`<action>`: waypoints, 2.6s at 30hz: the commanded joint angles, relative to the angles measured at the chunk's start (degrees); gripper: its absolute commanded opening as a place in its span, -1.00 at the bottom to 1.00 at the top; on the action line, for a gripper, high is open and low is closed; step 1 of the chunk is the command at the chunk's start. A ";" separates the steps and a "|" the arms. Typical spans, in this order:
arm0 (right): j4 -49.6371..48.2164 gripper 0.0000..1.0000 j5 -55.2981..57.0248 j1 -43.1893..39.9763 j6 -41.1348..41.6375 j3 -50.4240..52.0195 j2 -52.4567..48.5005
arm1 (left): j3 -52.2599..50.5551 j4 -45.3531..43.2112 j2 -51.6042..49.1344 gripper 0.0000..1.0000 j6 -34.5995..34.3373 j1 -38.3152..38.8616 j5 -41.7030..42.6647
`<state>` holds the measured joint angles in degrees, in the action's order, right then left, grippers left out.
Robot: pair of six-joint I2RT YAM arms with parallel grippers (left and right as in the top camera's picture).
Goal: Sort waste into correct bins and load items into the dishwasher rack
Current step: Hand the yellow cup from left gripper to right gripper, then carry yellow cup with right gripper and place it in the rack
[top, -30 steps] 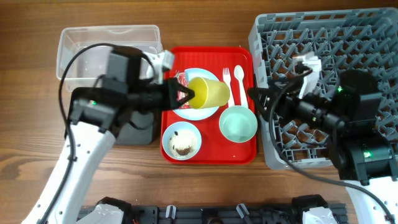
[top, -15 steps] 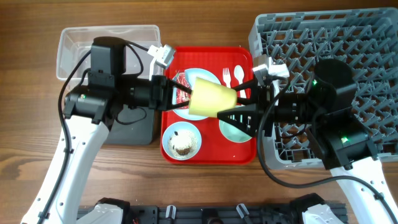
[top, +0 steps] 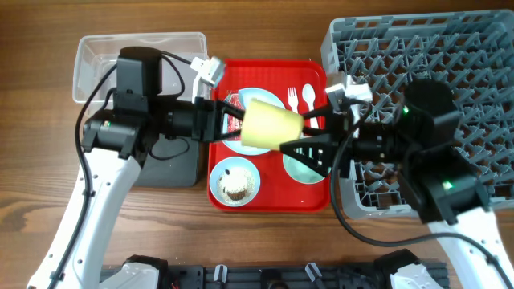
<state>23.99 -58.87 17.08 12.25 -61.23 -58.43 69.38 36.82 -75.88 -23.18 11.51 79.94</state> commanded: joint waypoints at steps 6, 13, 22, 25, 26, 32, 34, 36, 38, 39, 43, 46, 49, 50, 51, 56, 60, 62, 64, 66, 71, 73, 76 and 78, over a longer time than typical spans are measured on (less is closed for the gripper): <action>18.97 -0.26 29.05 -15.54 -0.13 -0.81 8.70 | 0.26 0.68 0.11 0.97 3.50 -0.66 -10.71; 35.32 -0.32 51.82 -24.74 1.70 -0.81 6.62 | 0.26 0.70 0.11 0.97 3.52 -0.66 -11.87; 44.24 -0.35 50.05 -25.29 1.36 -0.81 -6.60 | 0.26 0.72 0.11 0.99 3.50 -0.66 -12.57; 46.18 -0.34 50.07 -25.29 1.22 -0.81 -10.58 | 0.26 0.72 0.11 0.99 3.52 -0.66 -12.57; 46.21 -0.34 50.05 -25.29 1.20 -0.81 -11.28 | 0.28 0.72 0.11 0.99 3.52 -0.66 -12.57; 45.16 -0.14 48.30 -25.29 1.27 -0.81 -11.87 | 0.26 0.72 0.11 0.99 3.52 -0.66 -12.57; 44.72 -0.03 48.35 -25.29 1.29 -0.79 -11.91 | 0.26 0.74 0.11 0.99 3.52 -0.66 -12.57; 43.65 0.04 48.33 -25.29 1.29 -0.76 -11.93 | 0.26 0.72 0.11 0.99 3.50 -0.66 -12.57; 42.01 0.07 48.30 -25.29 1.31 -0.70 -11.93 | 0.26 0.74 0.11 0.99 3.50 -0.66 -12.55; 41.59 0.08 48.13 -25.29 1.49 -0.70 -11.98 | 0.26 0.87 0.11 0.99 3.50 -0.66 -12.55; 41.62 0.32 46.93 -25.29 1.40 -0.70 -11.85 | 0.28 1.68 0.11 1.00 3.50 -0.66 -12.55; 42.14 0.45 44.41 -25.29 1.25 -0.72 -11.45 | 0.28 1.75 0.11 0.99 3.50 -0.66 -12.55; 43.56 0.47 44.19 -25.29 1.20 -0.72 -10.80 | 0.26 1.75 0.11 0.99 3.50 -0.66 -12.55; 43.60 0.48 44.22 -25.29 1.18 -0.72 -10.49 | 0.26 1.75 0.11 1.00 3.50 -0.66 -12.55; 43.47 0.48 44.19 -25.29 1.14 -0.81 -10.08 | 0.26 1.75 0.11 0.99 3.50 -0.66 -12.55; 41.72 0.52 44.17 -25.31 -0.24 -3.80 -4.46 | 0.26 1.77 0.11 0.99 3.50 -0.66 -12.55; 40.33 0.56 43.91 -25.31 0.26 -9.27 2.34 | 0.26 1.75 0.11 1.00 3.50 -0.66 -12.57; 40.87 0.55 43.95 -25.29 0.37 -10.03 4.24 | 0.26 1.73 0.11 1.00 3.50 -0.66 -12.57; 43.91 0.55 45.64 -25.31 0.11 -9.90 4.37 | 0.28 1.73 0.11 1.00 3.50 -0.66 -12.57; 46.97 0.33 53.05 -25.33 2.32 -9.18 2.43 | 0.28 1.73 0.11 0.99 3.50 -0.66 -12.57; 46.03 -0.50 55.76 -25.38 5.62 -8.50 -3.69 | 0.26 1.77 0.11 1.00 3.50 -0.66 -12.55; 45.92 -0.60 55.65 -25.35 6.91 -8.50 -7.32 | 0.26 1.88 0.11 1.00 3.50 -0.66 -12.55; 47.15 -0.75 54.62 -25.29 7.26 -8.50 -12.76 | 0.26 1.97 0.11 0.99 3.50 -0.66 -12.55; 47.41 -0.83 58.18 -25.33 7.93 -8.48 -16.44 | 0.26 1.95 0.11 0.99 3.50 -0.66 -12.57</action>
<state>70.83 -5.30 -8.08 18.09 -70.37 -69.80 69.38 38.79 -76.18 -21.04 10.85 67.31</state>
